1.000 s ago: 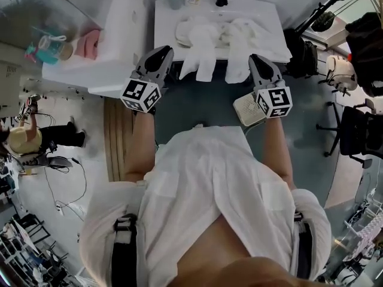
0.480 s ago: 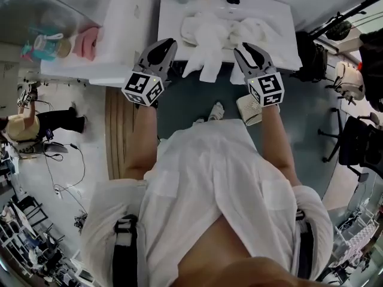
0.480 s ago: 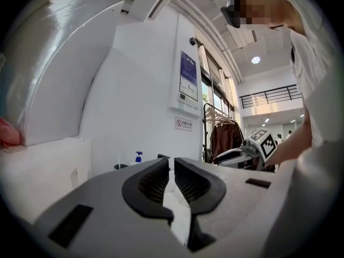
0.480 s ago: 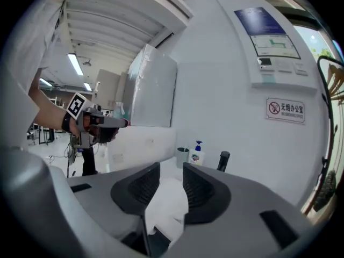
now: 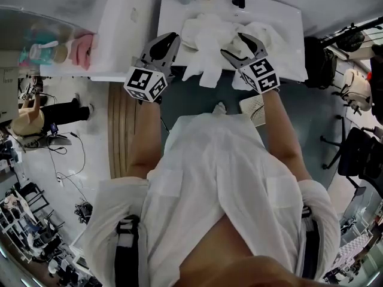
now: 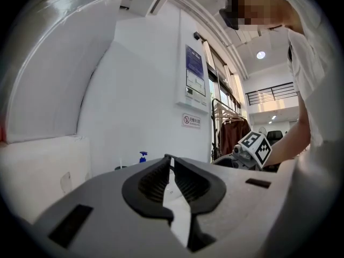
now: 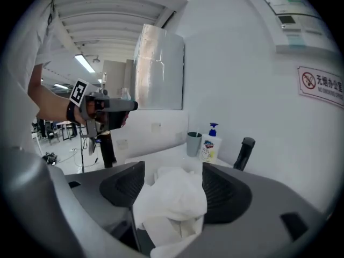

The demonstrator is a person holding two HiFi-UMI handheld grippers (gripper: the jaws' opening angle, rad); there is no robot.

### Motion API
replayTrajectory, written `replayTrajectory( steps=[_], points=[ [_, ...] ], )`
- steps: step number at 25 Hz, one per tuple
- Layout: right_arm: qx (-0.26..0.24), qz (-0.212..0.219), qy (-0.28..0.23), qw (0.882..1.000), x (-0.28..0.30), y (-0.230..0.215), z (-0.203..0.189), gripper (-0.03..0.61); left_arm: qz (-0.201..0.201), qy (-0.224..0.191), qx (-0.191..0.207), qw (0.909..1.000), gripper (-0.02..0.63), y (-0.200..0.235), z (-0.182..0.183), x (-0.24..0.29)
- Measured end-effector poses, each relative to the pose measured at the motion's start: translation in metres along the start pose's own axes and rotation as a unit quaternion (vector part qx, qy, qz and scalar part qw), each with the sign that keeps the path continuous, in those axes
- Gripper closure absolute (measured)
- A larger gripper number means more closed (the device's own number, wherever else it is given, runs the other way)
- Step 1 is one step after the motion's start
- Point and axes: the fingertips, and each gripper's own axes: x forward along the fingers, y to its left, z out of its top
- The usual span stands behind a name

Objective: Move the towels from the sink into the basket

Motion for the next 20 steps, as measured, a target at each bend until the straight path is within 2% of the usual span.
replayTrajectory(
  steps=[6,10,20],
  points=[
    [-0.014,0.045,0.065,0.997,0.045,0.0,-0.023,0.227,0.002,0.005,0.0,1.0,0.575,0.01,-0.005,0.021],
    [-0.022,0.059,0.114,0.991,0.077,-0.005,-0.044,0.215,-0.005,0.007,0.002,1.0,0.575,0.023,-0.008,0.037],
    [0.025,0.064,0.225,0.972,0.132,-0.02,-0.103,0.183,-0.035,0.031,-0.013,0.9988,0.575,0.053,-0.022,0.066]
  ],
)
